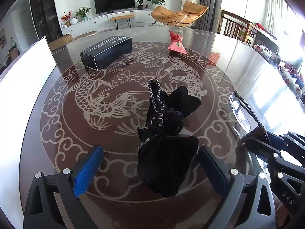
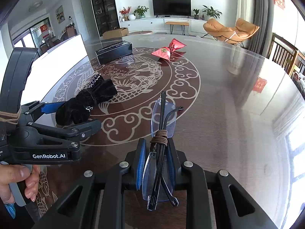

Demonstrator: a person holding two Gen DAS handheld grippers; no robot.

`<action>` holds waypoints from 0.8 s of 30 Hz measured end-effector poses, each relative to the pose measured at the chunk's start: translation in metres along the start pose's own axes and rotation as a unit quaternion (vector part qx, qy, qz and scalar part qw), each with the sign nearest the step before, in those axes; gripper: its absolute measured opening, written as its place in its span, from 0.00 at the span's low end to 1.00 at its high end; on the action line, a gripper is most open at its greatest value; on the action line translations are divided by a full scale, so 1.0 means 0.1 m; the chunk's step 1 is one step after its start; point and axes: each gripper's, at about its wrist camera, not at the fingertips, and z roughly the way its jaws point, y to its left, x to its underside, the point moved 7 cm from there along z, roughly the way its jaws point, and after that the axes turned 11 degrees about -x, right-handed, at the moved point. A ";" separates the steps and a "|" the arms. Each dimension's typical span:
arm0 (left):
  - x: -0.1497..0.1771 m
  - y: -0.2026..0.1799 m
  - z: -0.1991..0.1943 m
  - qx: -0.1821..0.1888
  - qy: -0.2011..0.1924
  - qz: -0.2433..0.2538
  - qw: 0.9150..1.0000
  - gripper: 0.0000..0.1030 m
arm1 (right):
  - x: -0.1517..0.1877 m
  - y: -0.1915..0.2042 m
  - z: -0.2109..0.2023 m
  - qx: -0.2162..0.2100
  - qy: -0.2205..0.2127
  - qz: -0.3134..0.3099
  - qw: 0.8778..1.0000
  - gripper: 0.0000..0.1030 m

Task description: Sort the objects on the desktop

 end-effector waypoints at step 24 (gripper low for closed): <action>0.02 0.00 -0.01 0.001 0.000 -0.002 1.000 0.98 | 0.00 -0.01 0.01 0.007 0.001 -0.004 1.000 0.26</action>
